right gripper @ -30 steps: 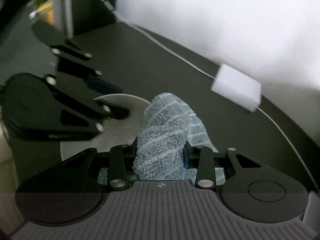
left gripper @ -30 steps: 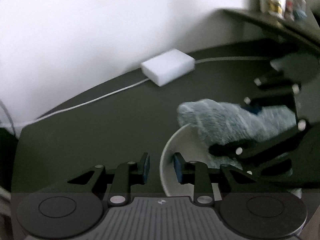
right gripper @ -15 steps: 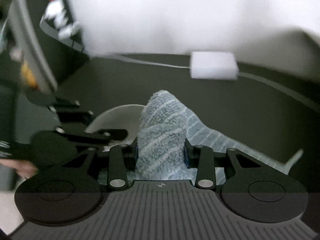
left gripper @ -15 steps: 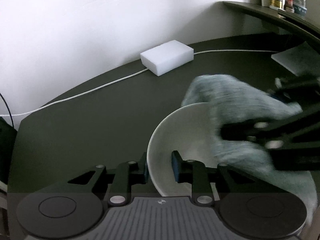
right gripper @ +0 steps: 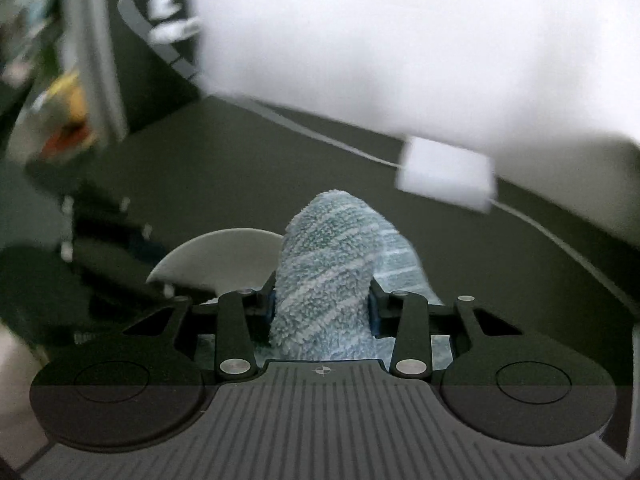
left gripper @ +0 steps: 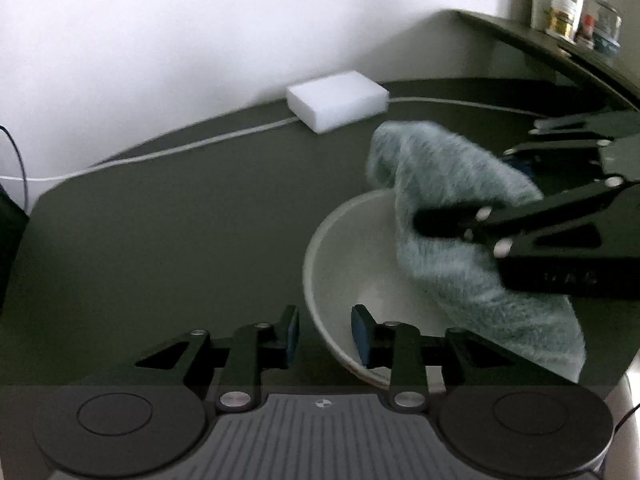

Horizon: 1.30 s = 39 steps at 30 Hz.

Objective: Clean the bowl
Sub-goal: 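Push the towel back into the bowl and wipe the inner wall, right gripper, then sweep the towel around the bowl interior with the right gripper while the left holds the rim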

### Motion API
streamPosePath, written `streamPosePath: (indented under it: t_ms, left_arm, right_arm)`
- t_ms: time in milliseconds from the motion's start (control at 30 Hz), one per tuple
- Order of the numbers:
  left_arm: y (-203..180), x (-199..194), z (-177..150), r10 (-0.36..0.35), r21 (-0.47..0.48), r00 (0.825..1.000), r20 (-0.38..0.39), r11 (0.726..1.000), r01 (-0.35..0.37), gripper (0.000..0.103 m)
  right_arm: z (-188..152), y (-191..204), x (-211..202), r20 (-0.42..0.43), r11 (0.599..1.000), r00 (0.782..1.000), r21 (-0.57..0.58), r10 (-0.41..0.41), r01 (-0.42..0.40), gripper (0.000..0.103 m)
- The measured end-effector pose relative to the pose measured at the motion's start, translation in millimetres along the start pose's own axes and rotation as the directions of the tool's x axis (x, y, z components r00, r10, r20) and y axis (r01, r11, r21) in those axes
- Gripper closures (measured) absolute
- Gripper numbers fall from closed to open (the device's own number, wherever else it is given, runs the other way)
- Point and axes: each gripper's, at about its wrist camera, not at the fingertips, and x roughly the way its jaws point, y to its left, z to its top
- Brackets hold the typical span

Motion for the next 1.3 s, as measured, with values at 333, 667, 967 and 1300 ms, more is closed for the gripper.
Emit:
streamPosePath:
  t_ms: [333, 667, 967, 1300]
  left_arm:
    - [-5, 18, 6, -0.037, 0.028, 0.999, 0.01, 0.999, 0.037, 0.079]
    - [-8, 15, 3, -0.03, -0.005, 1.0, 0.01, 1.0, 0.03, 0.079]
    - [-20, -5, -11, -0.038, -0.022, 0.999, -0.027, 0.999, 0.037, 0.082]
    - [-17, -3, 13, 0.041, 0.027, 0.999, 0.009, 0.999, -0.041, 0.077]
  right_arm:
    - [17, -3, 25, -0.043, 0.999, 0.999, -0.025, 0.027, -0.028, 0.063]
    - [-50, -13, -34, 0.072, 0.846, 0.997, 0.53, 0.02, -0.055, 0.062]
    - [-22, -12, -17, 0.053, 0.945, 0.998, 0.327, -0.038, 0.019, 0.063]
    - [19, 5, 13, -0.003, 0.998, 0.998, 0.036, 0.06, -0.06, 0.065]
